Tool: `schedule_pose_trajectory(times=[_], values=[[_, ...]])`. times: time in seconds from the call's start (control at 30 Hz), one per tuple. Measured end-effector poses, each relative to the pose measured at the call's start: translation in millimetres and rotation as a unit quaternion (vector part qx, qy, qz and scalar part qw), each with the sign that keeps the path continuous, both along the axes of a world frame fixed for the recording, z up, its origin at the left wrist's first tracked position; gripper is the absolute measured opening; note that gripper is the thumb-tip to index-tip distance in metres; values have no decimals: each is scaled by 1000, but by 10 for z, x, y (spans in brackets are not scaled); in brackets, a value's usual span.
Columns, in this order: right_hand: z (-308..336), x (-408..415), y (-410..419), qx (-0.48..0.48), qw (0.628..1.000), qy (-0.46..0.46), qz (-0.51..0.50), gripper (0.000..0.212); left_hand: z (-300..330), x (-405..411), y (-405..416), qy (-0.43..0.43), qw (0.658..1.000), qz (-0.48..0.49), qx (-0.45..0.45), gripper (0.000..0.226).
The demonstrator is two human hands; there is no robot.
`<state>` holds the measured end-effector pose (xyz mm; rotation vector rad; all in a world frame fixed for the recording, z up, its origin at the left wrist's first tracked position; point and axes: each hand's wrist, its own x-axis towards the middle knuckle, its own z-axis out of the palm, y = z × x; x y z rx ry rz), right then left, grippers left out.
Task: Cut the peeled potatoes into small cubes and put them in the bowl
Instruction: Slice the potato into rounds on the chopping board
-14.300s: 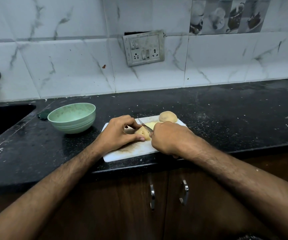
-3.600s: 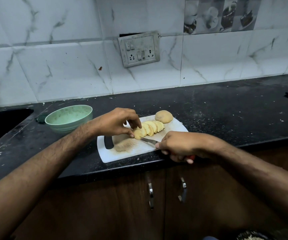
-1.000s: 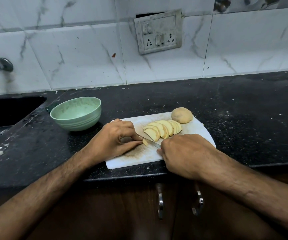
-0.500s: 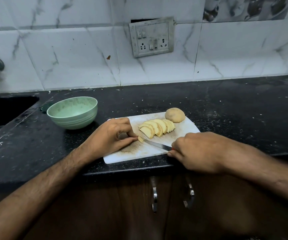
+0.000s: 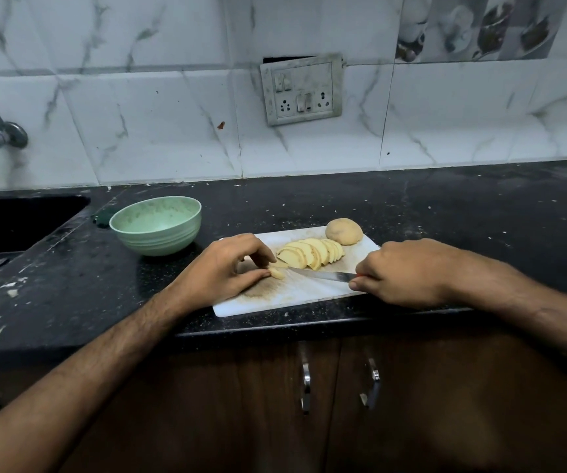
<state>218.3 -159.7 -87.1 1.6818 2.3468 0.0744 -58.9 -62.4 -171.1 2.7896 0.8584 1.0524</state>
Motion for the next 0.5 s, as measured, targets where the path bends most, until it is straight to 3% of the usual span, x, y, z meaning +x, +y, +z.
schedule_pose_trajectory(times=[0.5], values=[[-326,-87,90,51,996,76,-11,36,63,21,-36,19,1000,12,16,9]])
